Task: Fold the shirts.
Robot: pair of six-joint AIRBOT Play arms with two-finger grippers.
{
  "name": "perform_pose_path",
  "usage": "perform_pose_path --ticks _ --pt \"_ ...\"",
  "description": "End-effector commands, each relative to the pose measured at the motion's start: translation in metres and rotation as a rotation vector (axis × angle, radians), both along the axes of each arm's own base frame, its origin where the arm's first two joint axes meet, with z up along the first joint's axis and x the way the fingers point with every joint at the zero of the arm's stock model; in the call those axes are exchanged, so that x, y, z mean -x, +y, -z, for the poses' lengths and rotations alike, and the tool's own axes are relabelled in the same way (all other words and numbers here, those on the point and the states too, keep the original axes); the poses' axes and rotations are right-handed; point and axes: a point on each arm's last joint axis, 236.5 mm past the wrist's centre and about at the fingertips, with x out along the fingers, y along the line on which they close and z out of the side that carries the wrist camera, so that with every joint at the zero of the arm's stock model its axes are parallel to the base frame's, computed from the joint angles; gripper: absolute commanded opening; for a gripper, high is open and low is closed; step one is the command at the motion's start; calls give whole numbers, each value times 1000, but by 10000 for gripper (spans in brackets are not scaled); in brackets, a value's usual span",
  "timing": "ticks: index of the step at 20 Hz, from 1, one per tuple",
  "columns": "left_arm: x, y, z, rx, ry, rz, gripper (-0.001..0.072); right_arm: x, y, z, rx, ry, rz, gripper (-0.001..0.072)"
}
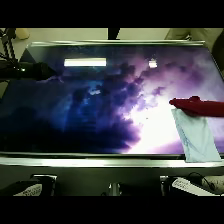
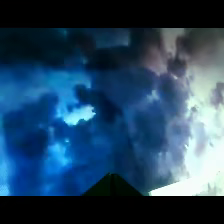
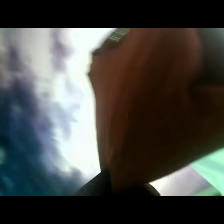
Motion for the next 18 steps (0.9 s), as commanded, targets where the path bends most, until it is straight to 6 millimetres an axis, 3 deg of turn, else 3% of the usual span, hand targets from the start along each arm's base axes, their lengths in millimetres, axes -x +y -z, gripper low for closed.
perform_pose_path --ticks 1,3,7,10,11,12,13,15,17,18 --pt "1 -3 0 -7 -6 13 28 97 -12 37 81 398 66 15" --pt "1 -5 0 -11 -8 24 28 129 -10 65 94 520 79 15" --pt "2 -9 0 -10 -9 31 28 147 11 125 25 587 62 15" --pt "2 -9 0 -11 -9 32 28 160 13 153 33 627 52 23" --pt "2 -9 0 -11 -9 31 28 158 11 155 41 620 58 215" --pt "2 -9 0 -11 -9 31 28 155 8 154 56 604 56 550" --pt "2 -9 0 -11 -9 31 28 149 -1 151 95 572 27 688" --pt "0 -8 -3 -10 -23 26 28 122 -31 125 213 463 23 688" --pt "-11 -3 -15 -48 -92 12 25 65 -61 68 368 233 32 669" --pt "-21 13 -15 -140 -116 -35 25 29 -68 30 468 108 18 668"
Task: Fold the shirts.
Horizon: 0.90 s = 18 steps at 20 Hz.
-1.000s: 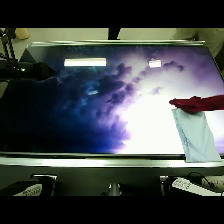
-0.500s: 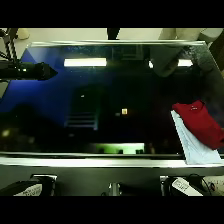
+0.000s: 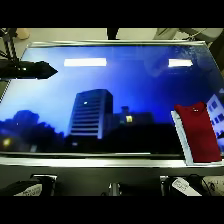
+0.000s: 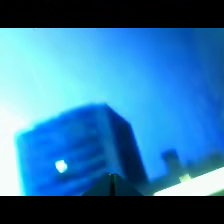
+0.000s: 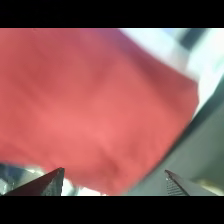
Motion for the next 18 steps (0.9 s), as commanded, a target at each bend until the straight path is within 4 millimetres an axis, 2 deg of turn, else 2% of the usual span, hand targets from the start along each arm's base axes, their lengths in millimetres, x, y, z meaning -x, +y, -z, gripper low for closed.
perform_pose_path --ticks 1,2,3,4,5,6,7,8,9,10,12,15,18 --pt "-25 40 2 -210 -53 -136 24 -100 -22 -102 278 -347 -155 667" --pt "-32 63 14 -326 -24 -217 25 -135 -1 -130 335 -433 -251 667" --pt "-35 81 32 -430 20 -280 27 -164 32 -144 347 -492 -345 667" --pt "-33 87 55 -483 96 -302 34 -186 78 -144 307 -521 -419 667" --pt "-25 83 82 -489 194 -290 157 -197 123 -129 240 -491 -479 667" --pt "-8 77 115 -480 338 -283 545 -201 160 -109 190 -425 -553 667" --pt "17 70 144 -484 485 -245 717 -199 190 -84 136 -342 -632 668" --pt "42 61 169 -502 590 -161 719 -189 216 -56 66 -227 -696 668" --pt "55 55 183 -495 616 -124 719 -175 233 -34 4 -117 -739 668" --pt "58 49 188 -472 580 -127 717 -167 242 -16 -31 -37 -751 667" --pt "47 43 182 -414 450 -179 718 -167 251 3 -54 9 -733 668" --pt "36 45 173 -402 396 -197 718 -168 251 6 -56 13 -727 670" --pt "35 44 175 -402 401 -195 718 -164 250 6 -60 32 -729 670"
